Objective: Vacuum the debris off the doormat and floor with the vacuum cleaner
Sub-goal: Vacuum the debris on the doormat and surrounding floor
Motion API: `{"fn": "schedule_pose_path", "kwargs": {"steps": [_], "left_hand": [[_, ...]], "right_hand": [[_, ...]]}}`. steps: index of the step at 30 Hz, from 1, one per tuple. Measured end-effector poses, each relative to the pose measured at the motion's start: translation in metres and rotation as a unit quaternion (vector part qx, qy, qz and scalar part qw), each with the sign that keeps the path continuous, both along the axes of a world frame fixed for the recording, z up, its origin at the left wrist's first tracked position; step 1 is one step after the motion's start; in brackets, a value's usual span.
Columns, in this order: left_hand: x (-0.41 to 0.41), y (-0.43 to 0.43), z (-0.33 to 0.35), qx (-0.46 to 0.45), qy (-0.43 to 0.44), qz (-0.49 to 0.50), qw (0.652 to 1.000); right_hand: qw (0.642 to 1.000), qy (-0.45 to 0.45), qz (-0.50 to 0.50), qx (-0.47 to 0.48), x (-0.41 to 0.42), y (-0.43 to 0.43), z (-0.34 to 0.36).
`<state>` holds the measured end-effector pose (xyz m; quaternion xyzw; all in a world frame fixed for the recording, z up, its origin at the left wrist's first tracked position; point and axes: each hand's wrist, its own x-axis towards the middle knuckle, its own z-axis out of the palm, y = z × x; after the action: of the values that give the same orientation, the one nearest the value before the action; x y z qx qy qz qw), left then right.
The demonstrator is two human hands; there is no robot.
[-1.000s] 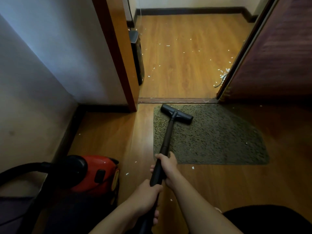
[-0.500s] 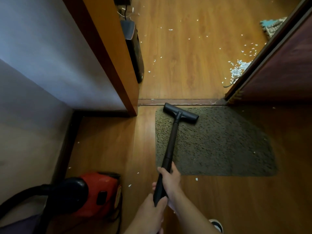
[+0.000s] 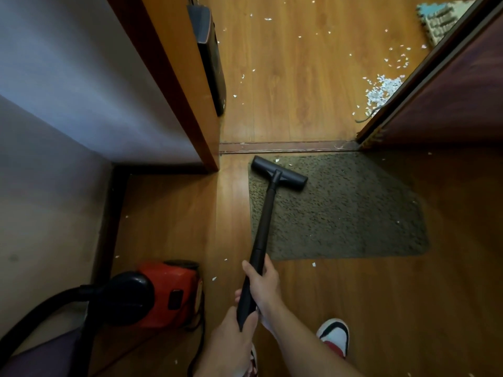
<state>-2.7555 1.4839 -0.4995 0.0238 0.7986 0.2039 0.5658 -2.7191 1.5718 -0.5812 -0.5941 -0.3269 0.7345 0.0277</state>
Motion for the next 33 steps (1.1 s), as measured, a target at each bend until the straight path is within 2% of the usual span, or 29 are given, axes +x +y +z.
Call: {"fn": "schedule_pose_path", "kwargs": {"steps": [11, 17, 24, 29, 33], "left_hand": [[-0.003, 0.056, -0.048, 0.015, -0.050, 0.063, 0.997], [-0.010, 0.078, -0.058, 0.018, -0.056, 0.061, 0.996], [-0.004, 0.053, -0.045, 0.001, -0.047, 0.049, 0.998], [0.000, 0.017, -0.034, -0.004, -0.009, -0.023, 1.000], [0.010, -0.013, -0.027, -0.050, -0.036, -0.032, 0.998]], "right_hand": [[0.999, -0.026, 0.016, 0.042, -0.015, 0.065, -0.041], [0.997, -0.035, 0.020, 0.064, -0.024, 0.090, -0.046], [0.998, -0.041, 0.025, 0.047, -0.017, 0.064, -0.032], [0.999, -0.031, 0.018, 0.028, -0.009, 0.027, -0.021], [1.000, -0.016, 0.021, 0.015, 0.006, -0.008, -0.014]]}}
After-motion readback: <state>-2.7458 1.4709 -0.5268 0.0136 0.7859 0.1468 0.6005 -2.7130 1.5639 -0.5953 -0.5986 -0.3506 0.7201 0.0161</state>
